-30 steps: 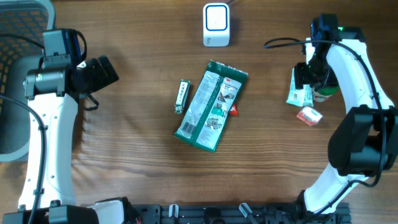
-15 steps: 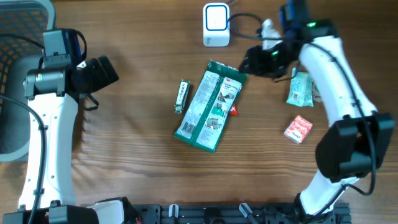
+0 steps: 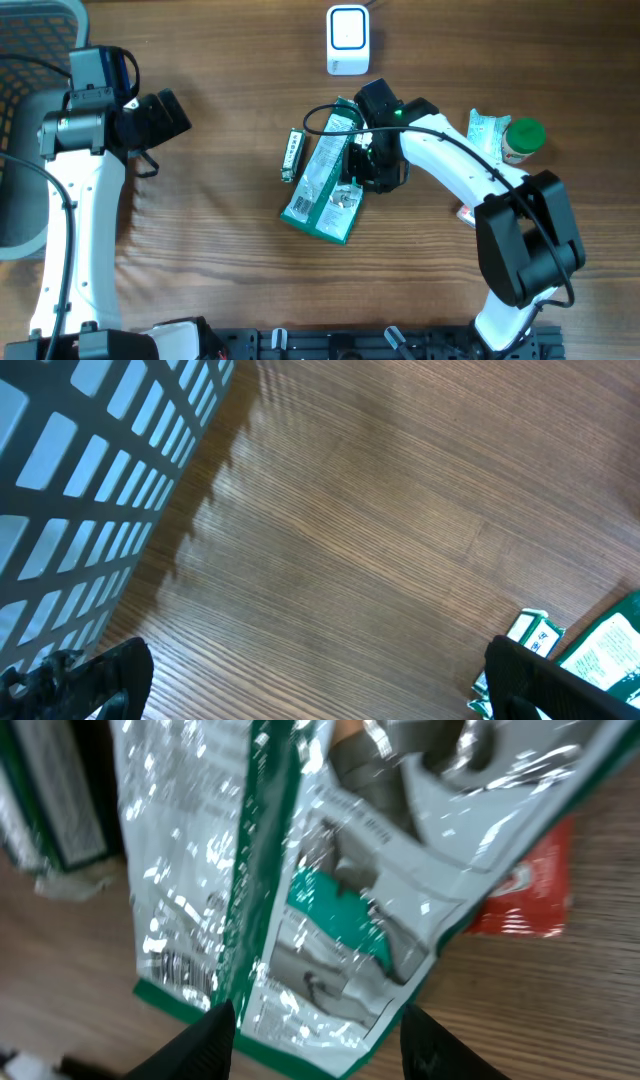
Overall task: Scan the item barcode
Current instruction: 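Grasp the green 3M gloves pack with the right gripper and lift, then raise the gloves pack and hold it up to the scanner, then carry the gloves pack right and set it down by the jar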
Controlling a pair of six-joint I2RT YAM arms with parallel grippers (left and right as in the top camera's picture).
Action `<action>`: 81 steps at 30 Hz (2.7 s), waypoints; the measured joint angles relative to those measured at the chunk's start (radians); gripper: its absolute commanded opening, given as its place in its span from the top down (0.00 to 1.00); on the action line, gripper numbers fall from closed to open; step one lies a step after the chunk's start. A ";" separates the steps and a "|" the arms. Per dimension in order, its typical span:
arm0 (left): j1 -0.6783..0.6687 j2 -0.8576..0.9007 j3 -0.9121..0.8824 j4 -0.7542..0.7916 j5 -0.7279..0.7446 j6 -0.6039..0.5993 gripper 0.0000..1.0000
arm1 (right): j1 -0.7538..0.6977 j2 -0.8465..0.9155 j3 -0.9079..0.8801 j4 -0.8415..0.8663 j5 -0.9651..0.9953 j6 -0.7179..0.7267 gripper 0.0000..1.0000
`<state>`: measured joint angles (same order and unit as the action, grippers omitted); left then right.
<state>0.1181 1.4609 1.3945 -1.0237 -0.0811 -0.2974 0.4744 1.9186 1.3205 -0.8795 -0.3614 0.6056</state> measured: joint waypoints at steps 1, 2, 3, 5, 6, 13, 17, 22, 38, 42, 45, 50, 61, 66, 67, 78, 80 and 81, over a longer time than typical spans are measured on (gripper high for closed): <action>0.000 0.000 0.000 0.000 0.000 0.000 0.00 | 0.001 0.000 0.000 0.002 0.018 0.020 0.46; 0.000 0.000 0.000 0.000 0.000 0.000 0.00 | 0.001 0.000 -0.002 0.003 0.030 0.032 0.46; 0.000 0.000 0.000 0.000 0.000 0.000 0.00 | 0.001 0.000 -0.004 0.003 0.038 0.046 0.46; 0.000 0.000 0.000 0.000 0.000 0.000 0.00 | 0.001 0.000 -0.014 0.010 0.050 0.066 0.46; 0.000 0.000 0.000 0.000 0.000 0.000 0.00 | 0.001 0.000 -0.032 0.031 0.055 0.081 0.47; 0.000 0.000 0.000 0.000 0.000 0.000 0.00 | 0.001 -0.002 -0.160 0.249 0.076 0.154 0.68; 0.000 0.000 0.000 0.000 0.000 0.000 0.00 | 0.001 -0.005 -0.183 0.314 0.090 0.185 0.84; 0.000 0.000 0.000 0.000 0.000 0.000 0.00 | -0.001 -0.008 -0.188 0.344 0.065 0.152 0.96; 0.000 0.000 0.000 0.000 0.000 0.000 0.00 | -0.099 -0.509 -0.187 0.324 -0.180 -0.369 0.96; 0.000 0.000 0.000 0.000 0.000 0.000 0.00 | -0.098 -0.586 -0.187 0.315 -0.298 -0.489 0.96; 0.000 0.000 0.000 0.000 0.000 0.000 0.00 | -0.098 -0.603 -0.187 0.315 -0.389 -0.556 0.96; 0.000 0.000 0.000 0.000 0.000 0.000 0.00 | -0.098 -0.603 -0.187 0.305 -0.470 -0.639 0.96; 0.000 0.000 0.000 0.000 0.000 0.000 0.00 | -0.098 -0.603 -0.187 0.315 -0.544 -0.683 0.96; 0.000 0.000 0.000 0.000 0.000 0.000 0.00 | -0.098 -0.603 -0.187 0.343 -0.546 -0.656 0.96; 0.000 0.000 0.000 0.000 0.000 0.000 0.00 | -0.100 -0.603 -0.187 0.362 -0.543 -0.623 0.96; 0.000 0.000 0.000 0.000 0.001 0.000 0.00 | -0.195 -0.387 0.387 0.027 -0.393 -0.478 0.96; 0.000 0.000 0.000 -0.001 0.000 0.000 0.00 | -0.194 -0.304 0.555 -0.049 -0.349 -0.535 0.96; 0.000 0.000 0.000 0.001 0.001 0.000 0.00 | -0.194 -0.271 0.615 -0.050 -0.326 -0.562 0.96</action>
<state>0.1181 1.4612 1.3945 -1.0229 -0.0803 -0.2974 0.2806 1.6478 1.9358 -0.9298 -0.6872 0.0433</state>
